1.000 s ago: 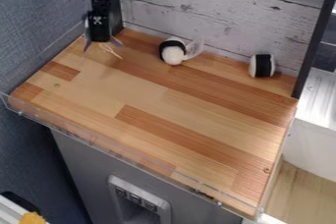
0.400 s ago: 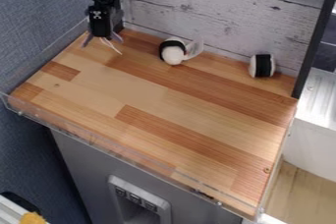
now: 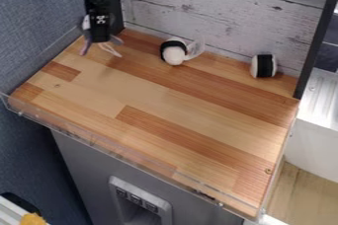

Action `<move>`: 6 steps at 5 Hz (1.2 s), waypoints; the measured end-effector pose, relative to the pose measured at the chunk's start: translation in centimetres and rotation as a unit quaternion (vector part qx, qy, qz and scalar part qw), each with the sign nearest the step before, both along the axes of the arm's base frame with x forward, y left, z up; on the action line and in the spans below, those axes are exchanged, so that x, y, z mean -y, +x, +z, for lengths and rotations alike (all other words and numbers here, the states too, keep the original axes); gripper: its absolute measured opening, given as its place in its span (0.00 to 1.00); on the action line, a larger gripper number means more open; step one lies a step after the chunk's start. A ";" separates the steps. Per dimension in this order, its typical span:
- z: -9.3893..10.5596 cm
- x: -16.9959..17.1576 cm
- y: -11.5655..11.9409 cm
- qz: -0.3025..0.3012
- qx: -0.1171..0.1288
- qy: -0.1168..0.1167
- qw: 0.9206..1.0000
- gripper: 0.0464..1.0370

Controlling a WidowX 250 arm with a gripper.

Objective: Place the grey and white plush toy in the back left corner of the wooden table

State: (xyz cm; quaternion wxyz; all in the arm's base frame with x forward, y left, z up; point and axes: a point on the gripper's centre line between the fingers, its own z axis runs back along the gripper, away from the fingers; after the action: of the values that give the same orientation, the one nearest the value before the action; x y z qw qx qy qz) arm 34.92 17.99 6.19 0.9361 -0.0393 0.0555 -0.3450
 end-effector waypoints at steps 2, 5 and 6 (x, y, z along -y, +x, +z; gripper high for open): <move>-0.3 -0.9 -0.6 -0.012 0.002 -0.005 1.000 0.97; -3.0 -1.7 -0.2 -0.192 0.015 -0.012 0.981 0.97; -4.2 -1.7 0.0 -0.182 0.013 -0.013 0.983 0.97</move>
State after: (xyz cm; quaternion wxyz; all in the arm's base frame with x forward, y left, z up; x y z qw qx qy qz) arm 34.87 19.65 2.04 0.8578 -0.0362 0.0453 -0.5107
